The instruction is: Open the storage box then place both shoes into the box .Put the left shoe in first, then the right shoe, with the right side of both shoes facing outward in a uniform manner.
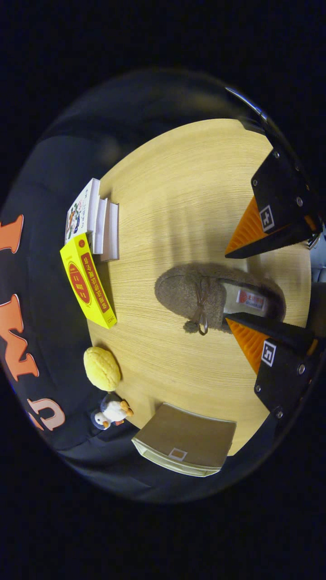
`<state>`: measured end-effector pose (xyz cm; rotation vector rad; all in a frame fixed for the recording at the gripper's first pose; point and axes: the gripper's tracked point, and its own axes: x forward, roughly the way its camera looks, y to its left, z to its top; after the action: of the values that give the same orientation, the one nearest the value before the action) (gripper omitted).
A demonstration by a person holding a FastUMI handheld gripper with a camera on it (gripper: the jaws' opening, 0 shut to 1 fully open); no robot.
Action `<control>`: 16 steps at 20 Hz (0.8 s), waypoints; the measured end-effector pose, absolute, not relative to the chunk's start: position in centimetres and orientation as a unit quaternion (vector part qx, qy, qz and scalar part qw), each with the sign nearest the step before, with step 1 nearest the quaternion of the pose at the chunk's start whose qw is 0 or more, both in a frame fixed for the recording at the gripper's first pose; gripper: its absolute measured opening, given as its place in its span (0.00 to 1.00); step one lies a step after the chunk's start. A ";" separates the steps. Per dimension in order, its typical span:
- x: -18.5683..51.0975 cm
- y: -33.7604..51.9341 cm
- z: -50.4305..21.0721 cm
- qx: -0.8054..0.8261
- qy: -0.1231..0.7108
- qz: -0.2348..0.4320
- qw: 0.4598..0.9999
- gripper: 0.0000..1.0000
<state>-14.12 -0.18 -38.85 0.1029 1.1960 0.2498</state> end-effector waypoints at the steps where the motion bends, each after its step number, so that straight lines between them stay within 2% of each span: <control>1: -14.1 -0.3 -39.6 0.042 0.563 0.120 0.817 0.70; 9: -11.0 -0.9 -43.8 0.048 0.540 0.092 0.835 0.43; 11: -10.9 -0.8 -44.3 0.054 0.537 0.082 0.838 0.34; 14: -10.7 -1.1 -44.6 0.070 0.537 0.050 0.839 0.15; 16: -10.7 -1.3 -44.5 0.078 0.543 0.033 0.835 0.09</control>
<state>-10.72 -1.29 -44.52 0.1659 1.1499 0.0698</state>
